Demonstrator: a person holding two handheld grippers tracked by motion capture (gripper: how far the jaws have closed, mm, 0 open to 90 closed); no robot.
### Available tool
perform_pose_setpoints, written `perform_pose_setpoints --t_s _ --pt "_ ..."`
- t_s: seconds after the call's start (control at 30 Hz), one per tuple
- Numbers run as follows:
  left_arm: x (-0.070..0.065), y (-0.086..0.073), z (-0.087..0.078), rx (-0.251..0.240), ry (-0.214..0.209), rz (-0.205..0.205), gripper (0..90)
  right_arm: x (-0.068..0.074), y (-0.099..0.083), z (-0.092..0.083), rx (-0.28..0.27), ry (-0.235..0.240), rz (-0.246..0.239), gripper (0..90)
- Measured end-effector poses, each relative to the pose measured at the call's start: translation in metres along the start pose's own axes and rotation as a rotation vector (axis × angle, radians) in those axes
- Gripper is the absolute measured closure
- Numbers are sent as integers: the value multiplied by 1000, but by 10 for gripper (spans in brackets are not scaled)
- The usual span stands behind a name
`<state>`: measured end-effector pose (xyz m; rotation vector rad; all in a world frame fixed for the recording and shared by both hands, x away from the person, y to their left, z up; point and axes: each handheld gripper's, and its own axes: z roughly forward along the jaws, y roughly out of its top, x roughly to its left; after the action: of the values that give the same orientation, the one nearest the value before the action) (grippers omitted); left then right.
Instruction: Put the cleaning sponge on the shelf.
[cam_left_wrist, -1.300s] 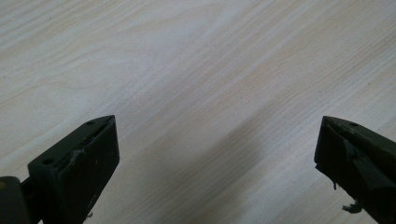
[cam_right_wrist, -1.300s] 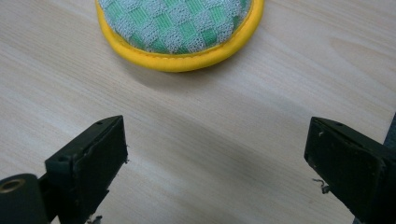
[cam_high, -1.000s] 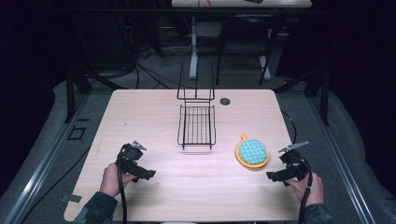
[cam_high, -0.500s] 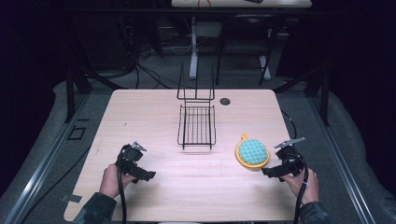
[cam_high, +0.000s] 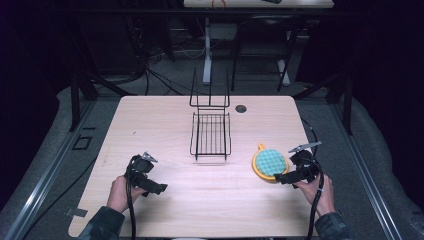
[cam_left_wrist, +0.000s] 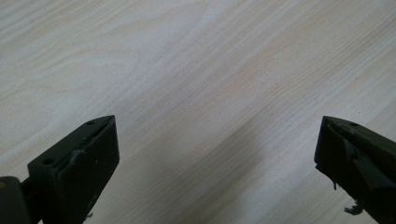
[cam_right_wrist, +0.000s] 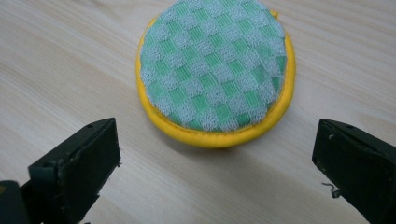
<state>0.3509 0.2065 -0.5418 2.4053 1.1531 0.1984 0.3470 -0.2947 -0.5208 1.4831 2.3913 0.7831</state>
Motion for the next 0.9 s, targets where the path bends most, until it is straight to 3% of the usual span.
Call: perform_pose_setpoints --t_s 0.33,0.6,0.8,0.87,0.9 --pt "-1 0 1 7 -3 7 1 -8 14 12 -4 -8 18 67" --pt "-1 0 1 7 -3 6 1 -15 21 22 6 -6 37 0" --pt "-1 0 1 7 -4 8 1 -19 24 28 19 6 41 0" --pt "-1 0 1 7 -4 7 1 -20 25 29 14 7 44 31" --pt "-1 0 1 8 -5 7 1 -21 25 30 6 12 36 100"
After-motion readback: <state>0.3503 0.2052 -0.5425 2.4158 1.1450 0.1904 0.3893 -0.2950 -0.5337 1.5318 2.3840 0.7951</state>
